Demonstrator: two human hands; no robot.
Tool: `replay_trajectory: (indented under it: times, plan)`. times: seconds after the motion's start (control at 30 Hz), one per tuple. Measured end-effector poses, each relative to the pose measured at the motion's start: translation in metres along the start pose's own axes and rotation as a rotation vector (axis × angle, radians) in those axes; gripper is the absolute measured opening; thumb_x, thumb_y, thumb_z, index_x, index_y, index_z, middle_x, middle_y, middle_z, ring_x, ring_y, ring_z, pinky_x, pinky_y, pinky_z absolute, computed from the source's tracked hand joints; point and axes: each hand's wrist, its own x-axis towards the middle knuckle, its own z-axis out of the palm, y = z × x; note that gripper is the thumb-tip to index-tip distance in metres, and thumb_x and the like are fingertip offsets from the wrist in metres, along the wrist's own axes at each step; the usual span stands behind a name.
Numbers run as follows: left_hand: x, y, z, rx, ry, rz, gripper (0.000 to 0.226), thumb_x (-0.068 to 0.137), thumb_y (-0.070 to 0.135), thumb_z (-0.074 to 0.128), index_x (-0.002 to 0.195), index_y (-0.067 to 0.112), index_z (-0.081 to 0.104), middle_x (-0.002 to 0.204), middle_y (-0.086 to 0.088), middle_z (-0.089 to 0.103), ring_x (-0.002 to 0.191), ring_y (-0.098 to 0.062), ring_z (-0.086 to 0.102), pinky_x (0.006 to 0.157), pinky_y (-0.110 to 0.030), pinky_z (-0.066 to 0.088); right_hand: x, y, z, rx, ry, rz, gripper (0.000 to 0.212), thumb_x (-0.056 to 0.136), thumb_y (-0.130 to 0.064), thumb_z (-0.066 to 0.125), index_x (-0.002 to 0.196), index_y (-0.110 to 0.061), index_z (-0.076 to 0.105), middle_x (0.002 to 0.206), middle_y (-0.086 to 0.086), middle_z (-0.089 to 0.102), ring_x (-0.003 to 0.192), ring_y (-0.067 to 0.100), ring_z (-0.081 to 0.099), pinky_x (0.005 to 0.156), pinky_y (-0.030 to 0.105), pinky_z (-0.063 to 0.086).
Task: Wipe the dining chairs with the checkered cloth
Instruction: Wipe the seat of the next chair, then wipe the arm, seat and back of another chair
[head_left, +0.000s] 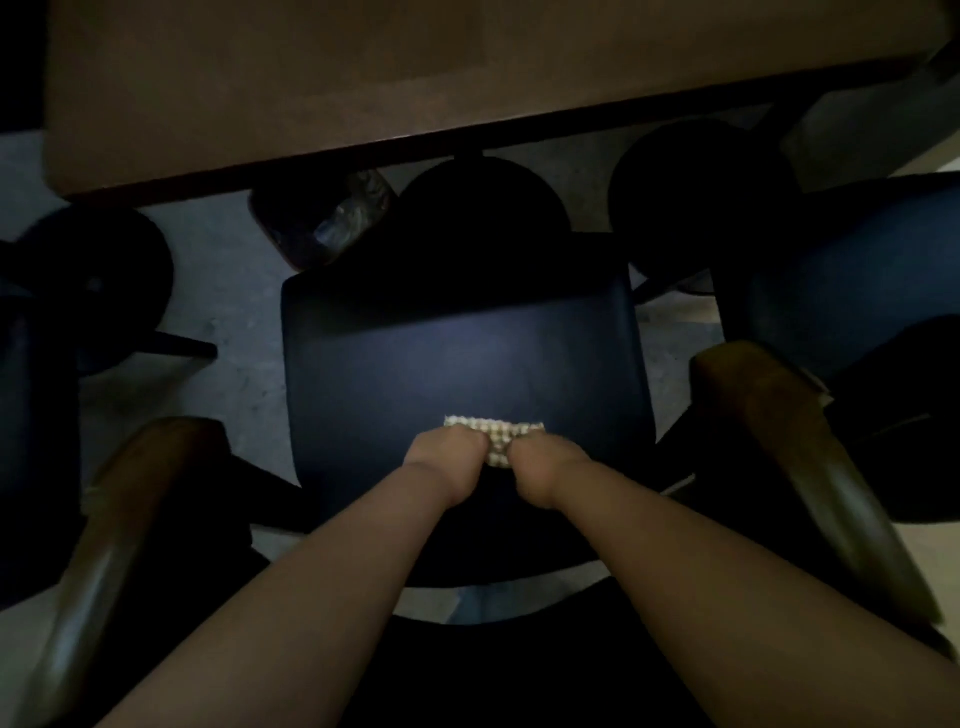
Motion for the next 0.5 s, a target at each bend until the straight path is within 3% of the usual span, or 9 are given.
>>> replay_trajectory:
  times: [0.1,0.17,0.23,0.33,0.43,0.5]
  plan:
    - [-0.031,0.007,-0.015,-0.209,0.081,-0.041,0.024,0.091,0.014,0.051,0.110,0.012,0.067,0.116,-0.016,0.065,0.107,-0.033,0.061,0.087,-0.037,0.049,-0.031,0.000,-0.025,0.069,-0.006,0.006,0.028,0.089,-0.016,0.053,0.111,-0.002,0.064,0.116,0.017,0.065,0.101,0.030,0.063,0.071,0.027,0.044]
    - [-0.057,0.011,-0.031,-0.410,0.210,-0.078,0.015,0.090,0.018,0.060,0.096,0.009,0.070,0.103,-0.016,0.069,0.099,-0.031,0.063,0.079,-0.032,0.046,-0.059,-0.001,-0.048,0.119,0.047,-0.003,0.028,0.090,-0.016,0.050,0.106,0.001,0.066,0.108,0.021,0.065,0.096,0.033,0.062,0.066,0.027,0.039]
    - [-0.090,0.018,-0.050,-0.569,0.366,-0.108,0.007,0.084,0.020,0.070,0.083,0.013,0.072,0.086,-0.009,0.070,0.085,-0.022,0.064,0.067,-0.026,0.041,-0.096,0.000,-0.067,0.217,0.119,-0.046,0.022,0.087,-0.012,0.049,0.088,-0.001,0.068,0.087,0.020,0.064,0.080,0.031,0.057,0.057,0.028,0.036]
    - [-0.146,0.034,-0.080,-0.826,0.568,-0.112,0.011,0.077,0.020,0.078,0.074,0.024,0.069,0.072,0.007,0.068,0.068,-0.004,0.063,0.058,-0.015,0.043,-0.159,0.005,-0.084,0.634,0.240,-0.117,0.027,0.082,-0.007,0.052,0.056,-0.013,0.053,0.057,0.004,0.052,0.062,0.022,0.050,0.048,0.026,0.031]
    - [-0.201,0.055,-0.110,-1.112,0.682,-0.062,0.014,0.078,0.022,0.079,0.075,0.032,0.069,0.068,0.014,0.070,0.066,0.005,0.065,0.052,-0.008,0.047,-0.223,0.010,-0.096,1.247,0.203,-0.218,0.017,0.085,-0.001,0.051,0.082,-0.008,0.066,0.076,0.002,0.068,0.075,0.017,0.065,0.061,0.026,0.051]
    - [-0.235,0.071,-0.126,-1.265,0.764,-0.041,0.010,0.080,0.025,0.077,0.080,0.033,0.070,0.075,0.020,0.072,0.070,0.007,0.066,0.053,-0.008,0.047,-0.259,0.012,-0.105,1.479,0.198,-0.287,0.024,0.090,0.001,0.048,0.101,-0.009,0.067,0.093,0.004,0.073,0.086,0.017,0.070,0.068,0.031,0.054]
